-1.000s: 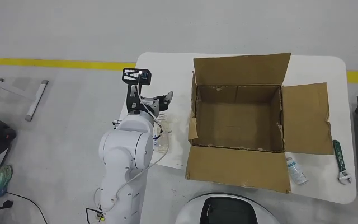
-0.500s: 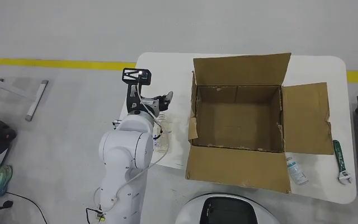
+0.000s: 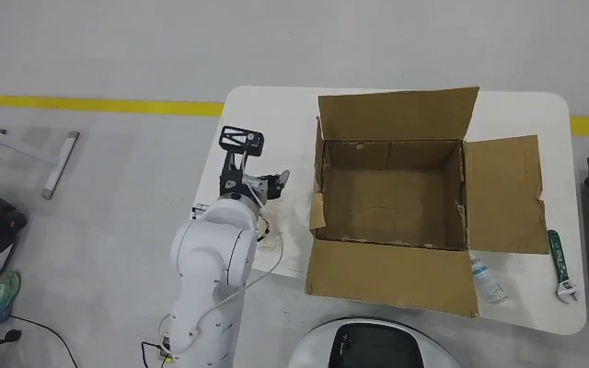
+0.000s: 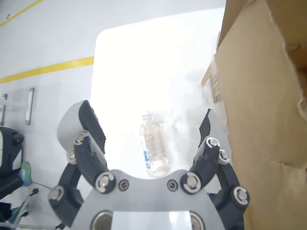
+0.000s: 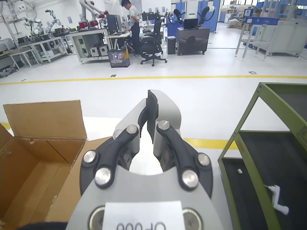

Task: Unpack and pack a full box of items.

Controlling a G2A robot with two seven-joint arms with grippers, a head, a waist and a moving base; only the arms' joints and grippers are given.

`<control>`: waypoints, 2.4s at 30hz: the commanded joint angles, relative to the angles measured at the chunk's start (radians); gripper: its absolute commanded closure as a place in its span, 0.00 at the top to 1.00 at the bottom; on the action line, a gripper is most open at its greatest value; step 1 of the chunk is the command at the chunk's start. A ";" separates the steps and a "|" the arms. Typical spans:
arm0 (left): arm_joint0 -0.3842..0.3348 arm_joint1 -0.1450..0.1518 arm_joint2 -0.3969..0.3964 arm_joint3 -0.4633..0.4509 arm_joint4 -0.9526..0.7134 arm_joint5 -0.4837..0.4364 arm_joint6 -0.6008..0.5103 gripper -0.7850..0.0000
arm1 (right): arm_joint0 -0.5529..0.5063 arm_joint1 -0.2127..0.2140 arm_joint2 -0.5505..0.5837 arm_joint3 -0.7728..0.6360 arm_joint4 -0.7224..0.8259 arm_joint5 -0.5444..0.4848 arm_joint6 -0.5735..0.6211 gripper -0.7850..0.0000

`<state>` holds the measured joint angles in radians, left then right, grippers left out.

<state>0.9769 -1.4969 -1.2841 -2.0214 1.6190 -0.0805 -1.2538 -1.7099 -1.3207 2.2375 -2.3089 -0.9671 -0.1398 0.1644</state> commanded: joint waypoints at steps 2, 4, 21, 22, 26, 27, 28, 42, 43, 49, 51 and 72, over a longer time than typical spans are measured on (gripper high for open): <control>-0.011 0.003 -0.002 0.014 0.025 -0.029 -0.138 1.00 | -0.002 0.000 -0.001 0.000 -0.003 0.000 -0.001 0.00; -0.019 0.001 -0.009 0.038 -0.013 -0.025 -0.240 1.00 | -0.002 0.000 -0.001 0.000 -0.003 0.000 -0.001 0.00; -0.030 0.002 -0.049 0.140 -0.057 0.009 -0.259 1.00 | -0.002 0.000 -0.001 0.000 -0.003 0.000 -0.001 0.00; -0.024 0.003 -0.043 0.152 -0.045 0.001 -0.252 1.00 | -0.002 0.000 -0.001 0.000 -0.003 0.000 -0.001 0.00; -0.034 0.005 -0.037 0.224 -0.089 -0.045 -0.282 1.00 | -0.002 0.000 -0.001 0.000 -0.003 0.000 -0.001 0.00; -0.040 0.006 -0.038 0.258 -0.109 -0.061 -0.282 1.00 | -0.002 0.000 -0.001 0.000 -0.003 0.000 -0.001 0.00; -0.051 0.007 -0.042 0.284 -0.111 -0.066 -0.282 1.00 | -0.002 0.000 -0.001 0.000 -0.003 0.000 -0.001 0.00; -0.159 0.020 -0.032 0.554 -0.206 -0.033 -0.282 1.00 | -0.002 0.000 -0.001 0.000 -0.003 0.000 -0.001 0.00; -0.161 0.021 -0.030 0.561 -0.212 -0.032 -0.282 1.00 | -0.002 0.000 -0.001 0.000 -0.003 0.000 -0.001 0.00; -0.161 0.029 -0.018 0.568 -0.255 -0.035 -0.282 0.89 | -0.002 0.000 -0.001 0.000 -0.003 0.000 -0.001 0.00; -0.160 0.033 -0.014 0.575 -0.254 -0.029 -0.282 0.55 | -0.002 0.000 -0.001 0.000 -0.003 0.000 -0.001 0.00; -0.118 0.067 -0.042 0.444 -0.321 -0.007 -0.282 0.00 | -0.001 0.001 -0.004 0.003 -0.003 0.002 -0.006 0.00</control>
<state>0.8551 -1.4315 -1.3251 -1.5680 1.3031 -0.0856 -1.5359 -1.7110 -1.3204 2.2342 -2.3065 -0.9697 -0.1391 0.1589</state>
